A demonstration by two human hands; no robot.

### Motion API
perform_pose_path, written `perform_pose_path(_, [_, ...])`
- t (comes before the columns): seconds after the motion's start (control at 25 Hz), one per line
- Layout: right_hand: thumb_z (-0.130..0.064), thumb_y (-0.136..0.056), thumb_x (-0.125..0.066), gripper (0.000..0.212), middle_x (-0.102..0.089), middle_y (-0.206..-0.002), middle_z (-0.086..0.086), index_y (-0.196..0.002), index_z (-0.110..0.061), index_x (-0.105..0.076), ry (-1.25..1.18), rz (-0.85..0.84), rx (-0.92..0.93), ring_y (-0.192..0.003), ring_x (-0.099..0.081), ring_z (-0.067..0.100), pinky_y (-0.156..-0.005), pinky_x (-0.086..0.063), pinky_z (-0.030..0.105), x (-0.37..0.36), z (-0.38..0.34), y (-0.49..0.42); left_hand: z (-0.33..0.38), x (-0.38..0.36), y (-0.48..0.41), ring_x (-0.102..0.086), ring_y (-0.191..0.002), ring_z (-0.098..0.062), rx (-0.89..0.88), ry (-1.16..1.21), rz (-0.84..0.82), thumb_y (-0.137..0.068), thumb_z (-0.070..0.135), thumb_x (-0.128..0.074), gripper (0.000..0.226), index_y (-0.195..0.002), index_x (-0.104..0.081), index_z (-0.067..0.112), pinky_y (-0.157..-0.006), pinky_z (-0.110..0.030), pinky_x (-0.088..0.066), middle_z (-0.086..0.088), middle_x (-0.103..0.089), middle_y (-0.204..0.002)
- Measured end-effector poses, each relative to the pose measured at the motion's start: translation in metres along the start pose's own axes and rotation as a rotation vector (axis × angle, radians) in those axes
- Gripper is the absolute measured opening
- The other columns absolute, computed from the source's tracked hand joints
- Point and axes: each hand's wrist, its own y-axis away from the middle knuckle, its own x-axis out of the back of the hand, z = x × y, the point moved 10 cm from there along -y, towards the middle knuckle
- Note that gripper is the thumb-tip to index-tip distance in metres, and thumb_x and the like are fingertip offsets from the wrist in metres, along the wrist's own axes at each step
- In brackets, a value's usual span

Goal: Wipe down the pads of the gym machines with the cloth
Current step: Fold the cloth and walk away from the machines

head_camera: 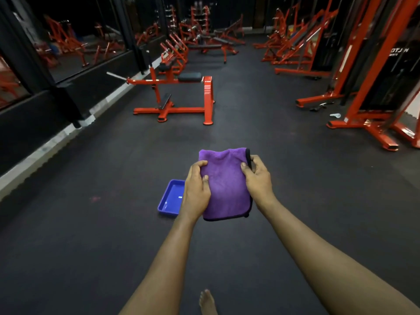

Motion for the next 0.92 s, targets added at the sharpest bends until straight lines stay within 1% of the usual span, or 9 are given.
perform_pose_path(0.08, [-0.023,-0.099,-0.058,0.007,-0.074,-0.093,-0.008,-0.100,-0.028,-0.064,0.017,0.001,-0.006,-0.093,-0.070,0.018,-0.089,-0.057,0.047,-0.026,0.006,-0.058,-0.026,-0.008,-0.059,-0.051,-0.113,-0.008,0.002,0.009,-0.001,-0.095,-0.001,-0.049,0.039,-0.132,-0.052,0.011,-0.092,0.002,-0.030,-0.001,-0.056,-0.131])
perform_pose_path(0.16, [-0.020,-0.099,-0.058,0.007,-0.074,-0.092,-0.007,-0.099,-0.025,-0.064,0.016,0.016,-0.014,-0.093,-0.070,0.019,-0.089,-0.057,0.046,-0.050,0.004,-0.113,-0.047,-0.011,-0.120,-0.052,-0.115,-0.011,0.004,0.021,-0.007,-0.094,-0.002,-0.049,0.040,-0.132,-0.052,0.010,-0.092,0.002,-0.029,-0.002,-0.056,-0.130])
perform_pose_path(0.32, [-0.017,-0.100,-0.058,0.007,-0.073,-0.090,-0.010,-0.099,-0.022,-0.064,0.019,0.015,0.006,-0.085,-0.066,0.007,-0.083,-0.054,0.035,-0.102,-0.003,-0.218,-0.088,-0.013,-0.234,-0.051,-0.114,-0.009,0.004,0.024,-0.002,-0.095,-0.001,-0.049,0.040,-0.133,-0.052,0.010,-0.094,0.000,-0.031,-0.001,-0.056,-0.130])
perform_pose_path(0.4, [-0.019,-0.099,-0.058,0.006,-0.073,-0.090,-0.009,-0.099,-0.023,-0.063,0.040,-0.004,-0.005,-0.087,-0.067,0.012,-0.085,-0.054,0.039,-0.129,0.008,-0.267,-0.113,-0.016,-0.277,-0.051,-0.114,-0.009,0.017,0.008,0.017,-0.094,-0.002,-0.049,0.040,-0.132,-0.052,0.008,-0.094,0.000,-0.030,-0.002,-0.056,-0.130])
perform_pose_path(0.48, [-0.020,-0.099,-0.058,0.006,-0.073,-0.091,-0.009,-0.099,-0.024,-0.063,0.054,-0.058,-0.020,-0.089,-0.068,0.016,-0.088,-0.054,0.042,-0.160,0.021,-0.312,-0.141,-0.020,-0.314,-0.051,-0.114,-0.010,0.040,-0.011,0.045,-0.094,-0.003,-0.050,0.040,-0.132,-0.052,0.007,-0.096,-0.001,-0.030,-0.004,-0.056,-0.131])
perform_pose_path(0.6, [-0.018,-0.099,-0.058,0.008,-0.072,-0.089,-0.012,-0.098,-0.024,-0.063,0.034,-0.137,-0.019,-0.086,-0.066,0.011,-0.088,-0.054,0.041,-0.207,0.041,-0.383,-0.186,-0.027,-0.370,-0.051,-0.115,-0.009,0.111,-0.046,0.097,-0.094,-0.002,-0.049,0.040,-0.132,-0.052,0.008,-0.098,-0.007,-0.032,-0.004,-0.056,-0.132])
perform_pose_path(0.72, [-0.018,-0.098,-0.058,0.006,-0.070,-0.085,-0.010,-0.097,-0.022,-0.062,0.046,-0.242,-0.021,-0.083,-0.063,0.013,-0.086,-0.053,0.043,-0.250,0.058,-0.451,-0.218,-0.034,-0.419,-0.051,-0.119,-0.012,0.197,-0.092,0.168,-0.095,-0.001,-0.049,0.040,-0.133,-0.052,0.009,-0.096,-0.003,-0.029,-0.003,-0.055,-0.133])
perform_pose_path(0.76, [-0.019,-0.098,-0.058,0.005,-0.071,-0.085,-0.008,-0.096,-0.021,-0.062,0.046,-0.284,-0.024,-0.084,-0.064,0.014,-0.086,-0.053,0.043,-0.265,0.061,-0.473,-0.225,-0.033,-0.433,-0.051,-0.118,-0.011,0.226,-0.105,0.193,-0.095,0.000,-0.049,0.040,-0.133,-0.051,0.010,-0.094,-0.002,-0.029,-0.002,-0.055,-0.133])
perform_pose_path(0.92, [-0.020,-0.098,-0.057,0.005,-0.072,-0.090,-0.001,-0.097,-0.022,-0.062,0.046,-0.483,-0.012,-0.089,-0.067,0.023,-0.086,-0.053,0.044,-0.338,0.062,-0.544,-0.258,-0.017,-0.482,-0.047,-0.114,-0.003,0.340,-0.169,0.329,-0.097,0.001,-0.049,0.040,-0.136,-0.050,0.011,-0.096,-0.005,-0.030,0.002,-0.052,-0.133])
